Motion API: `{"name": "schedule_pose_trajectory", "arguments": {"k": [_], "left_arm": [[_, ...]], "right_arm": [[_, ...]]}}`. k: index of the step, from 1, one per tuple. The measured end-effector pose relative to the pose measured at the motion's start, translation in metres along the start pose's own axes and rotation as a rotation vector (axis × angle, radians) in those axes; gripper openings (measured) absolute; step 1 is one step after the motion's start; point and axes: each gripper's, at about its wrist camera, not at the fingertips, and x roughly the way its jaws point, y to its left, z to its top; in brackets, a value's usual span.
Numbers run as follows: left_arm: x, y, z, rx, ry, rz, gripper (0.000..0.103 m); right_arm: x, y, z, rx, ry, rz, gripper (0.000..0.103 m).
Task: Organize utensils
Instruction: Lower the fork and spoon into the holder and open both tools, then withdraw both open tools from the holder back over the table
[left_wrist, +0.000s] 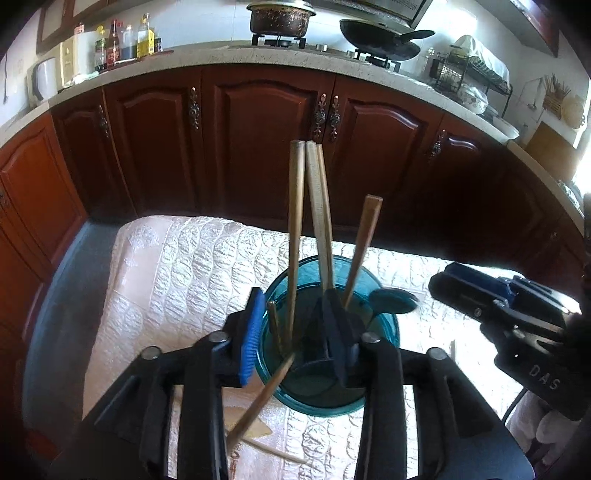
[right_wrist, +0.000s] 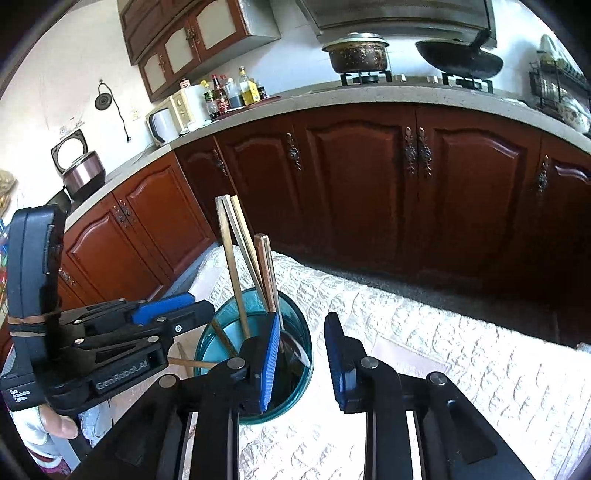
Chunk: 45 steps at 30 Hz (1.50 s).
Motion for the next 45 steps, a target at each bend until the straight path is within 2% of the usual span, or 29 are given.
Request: {"name": "schedule_pose_trajectory", "arguments": {"k": [3,14,20,30,36,45], "left_arm": [[-0.007,-0.005,-0.001,0.016,-0.016,0.013,0.040],[-0.029,-0.028,-0.013,0.067,-0.041,0.004,0.041],[-0.038,-0.046,-0.024,0.096,-0.046,-0.026,0.041],[-0.038,-0.082,-0.046,0.151,-0.012,-0.088,0.042],[-0.025,-0.099,-0.066,0.184,0.041,-0.113,0.041],[0.014,-0.128,-0.095,0.228,0.179,-0.174,0.041]], "right_arm": [[-0.006,-0.003,-0.006,0.017,-0.002,-0.005,0.026],[-0.040,-0.010,-0.028,0.063,-0.016,-0.053,0.032],[-0.064,-0.019,-0.042,0.079,-0.024,-0.091,0.038],[-0.101,-0.050,-0.082,0.129,0.009,-0.177,0.039],[-0.117,-0.076,-0.118,0.178,0.082,-0.221,0.039],[-0.112,-0.105,-0.199,0.252,0.262,-0.235,0.039]]}}
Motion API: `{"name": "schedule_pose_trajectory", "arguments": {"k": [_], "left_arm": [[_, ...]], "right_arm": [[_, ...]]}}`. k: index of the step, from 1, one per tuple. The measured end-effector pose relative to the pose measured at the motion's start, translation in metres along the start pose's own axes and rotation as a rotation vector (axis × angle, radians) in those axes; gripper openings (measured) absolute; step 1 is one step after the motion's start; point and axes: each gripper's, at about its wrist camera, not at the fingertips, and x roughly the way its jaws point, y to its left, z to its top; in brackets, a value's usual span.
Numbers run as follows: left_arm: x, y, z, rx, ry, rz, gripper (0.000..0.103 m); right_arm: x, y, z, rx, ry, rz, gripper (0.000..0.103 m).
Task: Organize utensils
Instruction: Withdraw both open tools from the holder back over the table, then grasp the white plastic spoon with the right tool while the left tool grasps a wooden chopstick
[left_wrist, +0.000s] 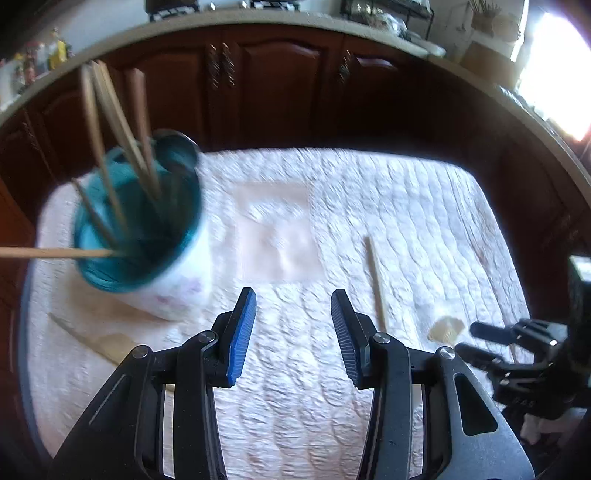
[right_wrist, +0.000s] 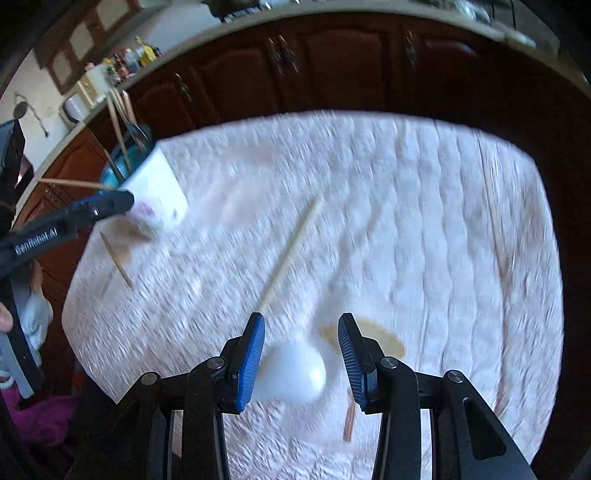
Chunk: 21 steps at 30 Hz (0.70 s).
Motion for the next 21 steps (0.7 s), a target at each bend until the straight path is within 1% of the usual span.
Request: {"name": "schedule_pose_trajectory", "arguments": {"k": [2,4,6,9,13,15,19,21], "left_arm": [[0.008,-0.005,0.000,0.005,0.020,-0.013,0.041],[0.016,-0.010,0.000,0.011,0.036,-0.026,0.041],[0.021,-0.011,0.001,0.012,0.048,-0.026,0.041],[0.029,-0.012,0.001,0.009,0.062,-0.027,0.041],[0.035,-0.013,0.000,0.009,0.075,-0.031,0.041],[0.038,-0.014,-0.001,0.012,0.080,-0.031,0.041],[0.043,-0.016,0.001,0.013,0.093,-0.028,0.041],[0.045,-0.016,0.002,0.010,0.095,-0.027,0.041]], "right_arm": [[0.008,-0.007,-0.012,0.026,0.035,0.019,0.039],[0.014,-0.011,-0.023,0.046,0.072,0.057,0.039],[0.018,-0.014,-0.032,0.063,0.098,0.082,0.039],[0.022,-0.021,-0.046,0.092,0.134,0.126,0.039],[0.030,-0.029,-0.059,0.137,0.161,0.181,0.039],[0.034,-0.033,-0.063,0.165,0.142,0.206,0.039],[0.040,-0.044,-0.060,0.240,0.086,0.305,0.040],[0.042,-0.048,-0.057,0.264,0.062,0.340,0.039]]}}
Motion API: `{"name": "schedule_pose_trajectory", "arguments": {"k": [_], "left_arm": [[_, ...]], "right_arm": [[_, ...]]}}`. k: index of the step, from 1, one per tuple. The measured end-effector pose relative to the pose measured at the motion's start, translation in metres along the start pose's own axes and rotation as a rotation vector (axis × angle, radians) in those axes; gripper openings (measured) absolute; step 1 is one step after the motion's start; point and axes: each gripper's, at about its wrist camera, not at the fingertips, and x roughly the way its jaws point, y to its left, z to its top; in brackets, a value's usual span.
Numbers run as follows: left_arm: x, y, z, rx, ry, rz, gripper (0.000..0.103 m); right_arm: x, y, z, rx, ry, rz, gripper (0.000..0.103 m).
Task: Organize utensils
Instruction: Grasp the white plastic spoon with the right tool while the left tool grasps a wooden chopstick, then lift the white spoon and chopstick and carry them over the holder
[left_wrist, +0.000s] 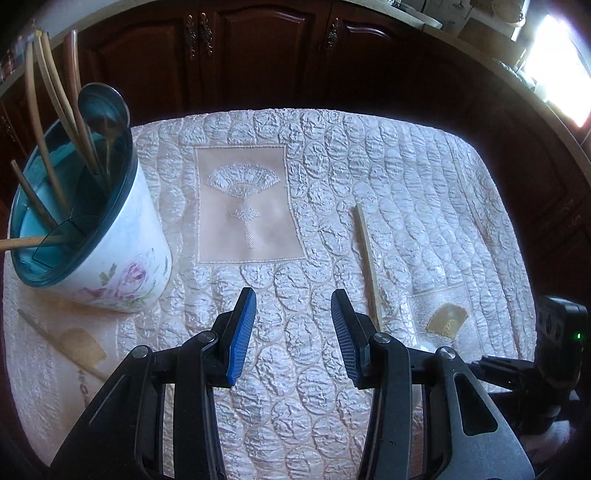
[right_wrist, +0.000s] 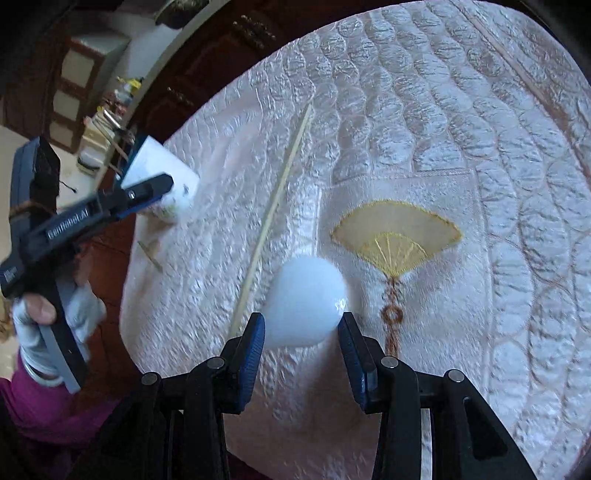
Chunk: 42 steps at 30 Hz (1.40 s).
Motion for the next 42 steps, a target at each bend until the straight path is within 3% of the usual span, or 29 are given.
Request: {"name": "schedule_pose_trajectory", "arguments": {"k": [4,12,19,26,30,31,35,42], "left_arm": [[0.008,-0.003,0.006,-0.006,0.009,-0.006,0.041],[0.035,-0.016,0.028,-0.013,0.030,-0.044,0.041],[0.076,-0.043,0.052,0.024,0.083,-0.055,0.041],[0.116,-0.062,0.064,0.046,0.135,-0.023,0.040],[0.129,-0.070,0.067,0.071,0.138,-0.009,0.013],[0.130,-0.071,0.067,0.087,0.132,-0.011,0.007],[0.123,-0.067,0.063,0.083,0.127,-0.032,0.004],[0.047,-0.035,0.053,0.038,0.017,-0.099,0.004]], "right_arm": [[-0.001,-0.017,0.009,0.071,-0.038,0.069,0.022],[-0.029,-0.024,0.017,0.078,-0.081,0.125,0.008],[-0.057,-0.060,0.030,0.156,-0.161,0.118,0.005],[-0.055,-0.066,0.034,0.136,-0.106,0.142,0.006],[-0.053,-0.074,0.041,0.172,-0.089,0.166,0.006],[-0.053,-0.075,0.043,0.171,-0.085,0.166,0.006],[-0.053,-0.068,0.047,0.129,-0.077,0.145,0.006],[-0.064,-0.035,0.053,0.058,-0.127,0.151,0.003]]}}
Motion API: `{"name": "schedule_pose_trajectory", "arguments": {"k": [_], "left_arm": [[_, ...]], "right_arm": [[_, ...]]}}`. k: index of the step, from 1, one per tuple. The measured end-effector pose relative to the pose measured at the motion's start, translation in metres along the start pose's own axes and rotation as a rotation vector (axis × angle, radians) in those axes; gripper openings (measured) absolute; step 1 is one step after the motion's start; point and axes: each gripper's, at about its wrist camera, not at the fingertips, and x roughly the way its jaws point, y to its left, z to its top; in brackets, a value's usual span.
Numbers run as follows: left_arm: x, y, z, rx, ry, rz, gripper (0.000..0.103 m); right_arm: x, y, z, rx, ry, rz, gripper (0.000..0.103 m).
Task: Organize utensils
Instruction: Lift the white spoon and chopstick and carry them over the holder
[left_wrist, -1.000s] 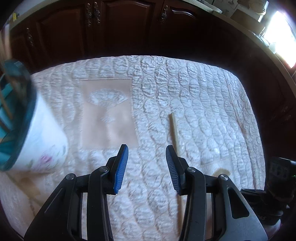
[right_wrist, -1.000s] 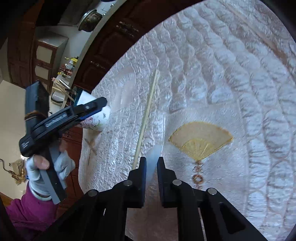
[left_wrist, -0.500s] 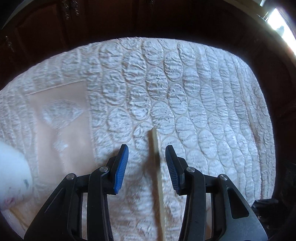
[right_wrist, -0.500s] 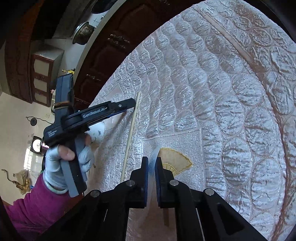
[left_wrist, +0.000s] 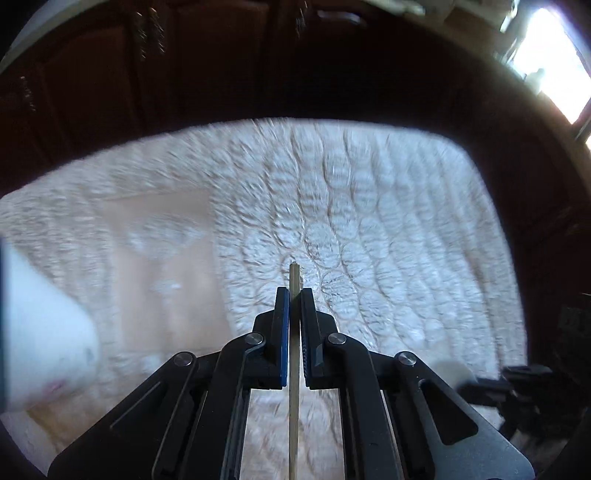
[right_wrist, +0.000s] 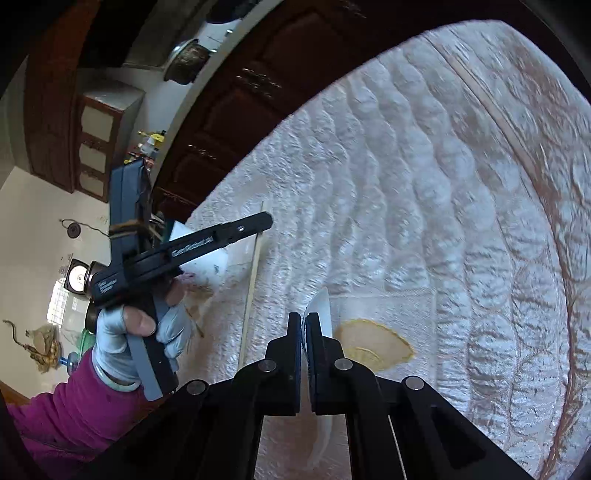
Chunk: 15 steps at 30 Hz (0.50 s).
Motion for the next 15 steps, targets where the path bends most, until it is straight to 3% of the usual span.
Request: {"name": "schedule_pose_trajectory", "arguments": {"k": [7,15], "left_arm": [[-0.087,0.035,-0.008,-0.056,-0.138,-0.014,0.004],[-0.171,0.073,-0.017,-0.116,-0.272,-0.003,0.004]], "right_arm": [[-0.005,0.045,0.008,-0.092,-0.035,0.039,0.003],[0.017,0.116,0.024,-0.215,-0.033,0.105,0.003]]}}
